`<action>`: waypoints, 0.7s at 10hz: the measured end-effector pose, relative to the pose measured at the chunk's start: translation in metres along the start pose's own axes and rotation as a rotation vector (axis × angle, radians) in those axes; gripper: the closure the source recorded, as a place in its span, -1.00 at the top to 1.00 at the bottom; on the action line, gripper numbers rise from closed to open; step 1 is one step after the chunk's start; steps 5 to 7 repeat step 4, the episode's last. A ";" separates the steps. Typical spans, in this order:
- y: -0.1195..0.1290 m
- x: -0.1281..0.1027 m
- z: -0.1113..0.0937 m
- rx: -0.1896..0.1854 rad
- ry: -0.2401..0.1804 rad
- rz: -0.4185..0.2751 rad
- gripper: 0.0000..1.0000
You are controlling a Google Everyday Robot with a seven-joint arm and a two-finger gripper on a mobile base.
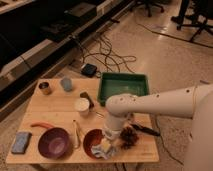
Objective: Wipe red bowl with towel
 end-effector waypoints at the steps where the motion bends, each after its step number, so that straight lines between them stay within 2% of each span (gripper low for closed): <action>1: -0.005 0.001 -0.001 0.000 -0.004 0.015 -1.00; 4: -0.016 -0.007 -0.002 -0.002 -0.014 0.032 -1.00; 7: -0.016 -0.007 -0.002 -0.002 -0.014 0.032 -1.00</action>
